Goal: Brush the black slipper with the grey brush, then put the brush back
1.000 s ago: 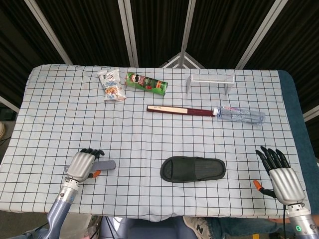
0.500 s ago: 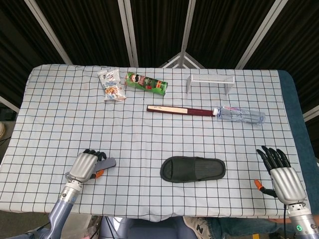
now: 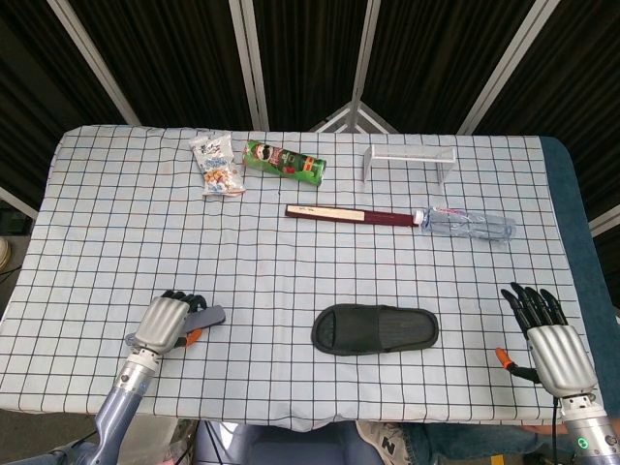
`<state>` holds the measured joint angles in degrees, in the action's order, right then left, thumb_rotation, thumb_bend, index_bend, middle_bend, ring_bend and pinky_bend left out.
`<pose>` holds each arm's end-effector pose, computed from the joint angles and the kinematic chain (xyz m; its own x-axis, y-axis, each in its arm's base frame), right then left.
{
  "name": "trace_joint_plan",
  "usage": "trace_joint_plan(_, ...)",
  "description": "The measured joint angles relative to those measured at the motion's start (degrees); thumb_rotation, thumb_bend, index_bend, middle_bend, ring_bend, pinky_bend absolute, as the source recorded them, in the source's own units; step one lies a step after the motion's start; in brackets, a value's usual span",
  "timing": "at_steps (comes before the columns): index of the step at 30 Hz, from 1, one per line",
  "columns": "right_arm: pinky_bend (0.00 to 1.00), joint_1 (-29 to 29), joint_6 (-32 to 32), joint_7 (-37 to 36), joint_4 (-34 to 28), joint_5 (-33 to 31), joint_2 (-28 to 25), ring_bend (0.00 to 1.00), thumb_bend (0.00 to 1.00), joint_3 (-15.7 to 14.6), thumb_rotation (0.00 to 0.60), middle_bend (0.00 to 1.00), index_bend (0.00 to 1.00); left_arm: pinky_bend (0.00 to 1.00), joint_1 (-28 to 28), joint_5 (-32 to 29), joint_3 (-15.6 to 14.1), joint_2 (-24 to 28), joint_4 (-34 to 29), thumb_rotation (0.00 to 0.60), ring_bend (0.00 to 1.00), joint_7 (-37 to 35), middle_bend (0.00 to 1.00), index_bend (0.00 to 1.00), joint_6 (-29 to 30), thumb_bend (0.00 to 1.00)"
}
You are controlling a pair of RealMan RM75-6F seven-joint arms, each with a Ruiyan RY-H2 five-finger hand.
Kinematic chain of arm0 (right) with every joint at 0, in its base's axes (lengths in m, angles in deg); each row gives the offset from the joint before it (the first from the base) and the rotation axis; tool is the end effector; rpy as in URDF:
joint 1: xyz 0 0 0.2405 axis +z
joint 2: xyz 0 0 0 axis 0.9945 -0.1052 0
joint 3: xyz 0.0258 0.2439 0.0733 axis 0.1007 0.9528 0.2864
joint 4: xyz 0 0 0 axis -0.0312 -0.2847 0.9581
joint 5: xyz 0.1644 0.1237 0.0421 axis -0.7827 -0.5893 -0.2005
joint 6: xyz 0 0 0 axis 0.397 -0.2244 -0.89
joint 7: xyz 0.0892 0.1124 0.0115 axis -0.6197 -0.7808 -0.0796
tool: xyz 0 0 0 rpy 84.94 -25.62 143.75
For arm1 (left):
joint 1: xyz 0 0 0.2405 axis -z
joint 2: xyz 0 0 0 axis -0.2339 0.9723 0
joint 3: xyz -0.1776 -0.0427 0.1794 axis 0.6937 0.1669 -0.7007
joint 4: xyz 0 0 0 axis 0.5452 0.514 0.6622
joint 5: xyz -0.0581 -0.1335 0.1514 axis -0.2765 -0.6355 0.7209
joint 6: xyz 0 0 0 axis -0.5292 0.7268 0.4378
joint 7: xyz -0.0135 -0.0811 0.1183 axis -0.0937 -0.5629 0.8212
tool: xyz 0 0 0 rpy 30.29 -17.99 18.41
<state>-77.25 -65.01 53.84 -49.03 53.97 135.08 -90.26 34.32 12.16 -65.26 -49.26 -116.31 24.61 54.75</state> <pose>-0.2981 -0.1770 0.1472 0.4327 -0.1110 0.8947 -0.8994 -0.1219 0.4199 -0.2330 0.2423 -0.0359 0.4258 0.2342 0.8739 0.8933 -0.2623 -0.3650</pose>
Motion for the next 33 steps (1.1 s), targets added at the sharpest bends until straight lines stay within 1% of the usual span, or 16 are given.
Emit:
trace_joint_plan(4, 0.00, 0.00, 0.07, 0.23, -0.05, -0.03, -0.01, 0.00, 0.36, -0.02, 0.524, 0.00, 0.00, 0.50, 0.13, 0.47, 0.33, -0.05, 0.60, 0.600, 0.52, -1.49, 0.61, 0.55, 0.69, 0.79)
trace_joint_plan(10, 0.00, -0.01, 0.08, 0.47, -0.28, 0.08, -0.07, 0.00, 0.36, -0.06, 0.526, 0.00, 0.00, 0.53, 0.46, 1.51, 0.97, 0.40, 1.66, 0.600, 0.55, -4.24, 0.64, 0.58, 1.84, 0.86)
trace_joint_plan(17, 0.00, 0.20, 0.29, 0.42, -0.24, 0.90, -0.01, 0.00, 0.36, -0.34, 0.524, 0.00, 0.00, 0.53, 1.65, 2.51, 2.12, 2.70, 0.78, 0.600, 0.56, -5.78, 0.65, 0.59, 2.22, 0.87)
trace_joint_plan(25, 0.00, 0.05, 0.15, 2.16, -0.85, 1.76, 0.22, 0.00, 0.37, -0.88, 0.524, 0.00, 0.00, 0.53, 4.21, 2.22, 4.40, 6.22, -1.26, 0.600, 0.56, -7.50, 0.65, 0.59, 0.27, 0.87)
trace_joint_plan(29, 0.00, 0.30, 1.37, 3.53, -1.32, 2.09, 0.50, 0.00, 0.46, -1.45, 0.531, 0.00, 0.00, 0.53, 5.55, 2.58, 4.95, 6.75, -1.55, 0.600, 0.56, -9.77, 0.65, 0.59, -1.02, 0.87)
trace_joint_plan(33, 0.00, 0.69, 2.99, 5.88, -2.29, 2.62, 0.83, 0.00, 0.59, -2.31, 0.532, 0.00, 0.00, 0.53, 8.40, 3.87, 5.51, 6.90, -0.62, 0.600, 0.56, -14.64, 0.65, 0.59, -3.81, 0.87)
